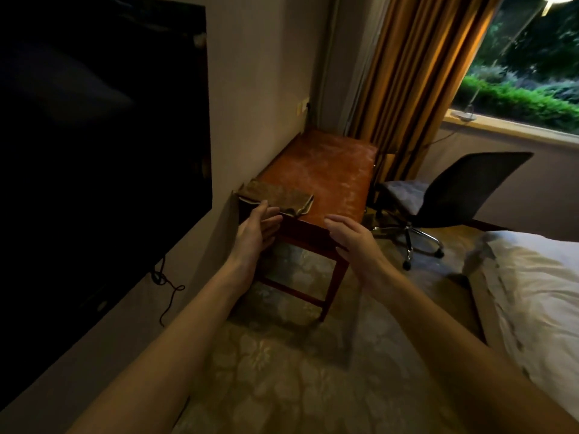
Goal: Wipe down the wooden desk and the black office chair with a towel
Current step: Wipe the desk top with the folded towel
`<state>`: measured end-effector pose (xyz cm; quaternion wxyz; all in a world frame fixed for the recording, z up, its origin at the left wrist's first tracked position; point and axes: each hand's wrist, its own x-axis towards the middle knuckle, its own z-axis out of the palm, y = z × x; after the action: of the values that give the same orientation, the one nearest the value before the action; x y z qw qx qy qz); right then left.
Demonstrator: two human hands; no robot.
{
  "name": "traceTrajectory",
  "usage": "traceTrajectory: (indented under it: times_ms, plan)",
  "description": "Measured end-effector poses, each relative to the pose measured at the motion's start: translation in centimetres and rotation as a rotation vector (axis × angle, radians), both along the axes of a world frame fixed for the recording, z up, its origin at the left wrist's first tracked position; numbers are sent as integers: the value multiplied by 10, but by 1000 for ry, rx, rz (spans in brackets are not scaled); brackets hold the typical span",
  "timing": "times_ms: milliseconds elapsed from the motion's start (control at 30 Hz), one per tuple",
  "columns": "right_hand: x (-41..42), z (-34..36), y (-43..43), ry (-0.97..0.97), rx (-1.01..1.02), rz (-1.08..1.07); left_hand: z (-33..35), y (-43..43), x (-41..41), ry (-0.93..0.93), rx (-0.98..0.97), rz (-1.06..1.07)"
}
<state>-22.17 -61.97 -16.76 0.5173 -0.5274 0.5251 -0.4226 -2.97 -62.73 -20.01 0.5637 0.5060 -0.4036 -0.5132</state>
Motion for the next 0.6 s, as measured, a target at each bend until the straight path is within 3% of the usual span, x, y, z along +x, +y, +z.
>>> traceTrajectory:
  times_ms: [467, 600]
  plan:
    - [1, -78, -253, 74, 150, 9, -57, -229, 16, -78, 164, 106]
    - [-17, -103, -338, 119, 111, 44, -75, -313, 2, -136, 188, 88]
